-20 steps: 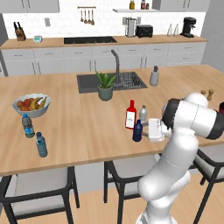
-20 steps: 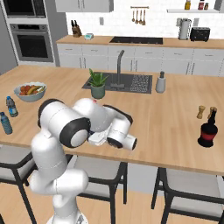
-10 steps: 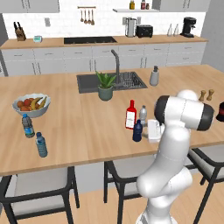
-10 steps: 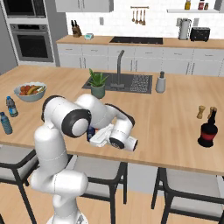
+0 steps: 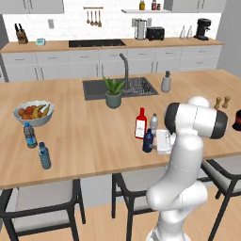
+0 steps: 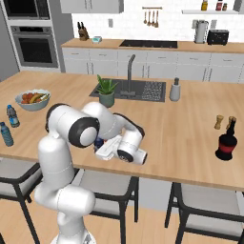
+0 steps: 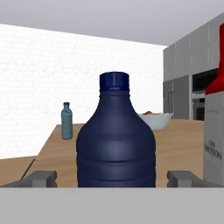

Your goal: Move the plastic bottles in the middle to the plastics group, and the glass bottles in the middle to the glass group.

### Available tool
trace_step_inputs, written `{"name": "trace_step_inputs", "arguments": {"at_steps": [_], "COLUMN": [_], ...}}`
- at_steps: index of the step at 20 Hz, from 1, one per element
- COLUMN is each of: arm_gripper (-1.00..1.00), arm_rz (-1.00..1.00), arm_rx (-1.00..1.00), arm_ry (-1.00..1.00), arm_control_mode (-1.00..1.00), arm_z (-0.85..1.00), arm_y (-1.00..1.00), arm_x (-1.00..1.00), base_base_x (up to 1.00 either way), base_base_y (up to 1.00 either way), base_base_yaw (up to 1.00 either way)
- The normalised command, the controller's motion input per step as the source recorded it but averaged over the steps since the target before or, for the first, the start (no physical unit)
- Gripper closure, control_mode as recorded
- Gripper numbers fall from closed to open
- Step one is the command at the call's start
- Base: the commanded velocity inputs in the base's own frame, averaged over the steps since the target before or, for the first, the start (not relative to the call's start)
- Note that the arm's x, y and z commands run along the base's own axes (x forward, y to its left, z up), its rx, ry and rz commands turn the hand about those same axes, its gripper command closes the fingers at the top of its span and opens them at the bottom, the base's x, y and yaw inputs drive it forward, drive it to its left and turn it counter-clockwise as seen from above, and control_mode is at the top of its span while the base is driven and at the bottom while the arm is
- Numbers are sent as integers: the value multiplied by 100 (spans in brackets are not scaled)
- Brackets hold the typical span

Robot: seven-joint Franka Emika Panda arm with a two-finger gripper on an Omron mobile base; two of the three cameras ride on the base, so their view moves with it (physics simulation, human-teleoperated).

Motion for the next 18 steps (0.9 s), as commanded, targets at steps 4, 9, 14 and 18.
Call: {"name": "trace_step_inputs", "arguments": {"at_steps": [4,9,14,18], "arm_gripper": [-100,100,100,100], "arm_rz": [0,0,1,6], "arm_rx": [0,0,0,0], "arm_ry": [0,0,1,0], "arm_control_mode": [-100,-100,-100,-100], "arm_z": [0,0,1,24], "arm_y": [13,10,1,29], "arm_x": [0,1,-8,-35], "base_base_x": [0,0,0,0], "base_base_y": [0,0,0,0], "base_base_yaw": [0,0,0,0]}}
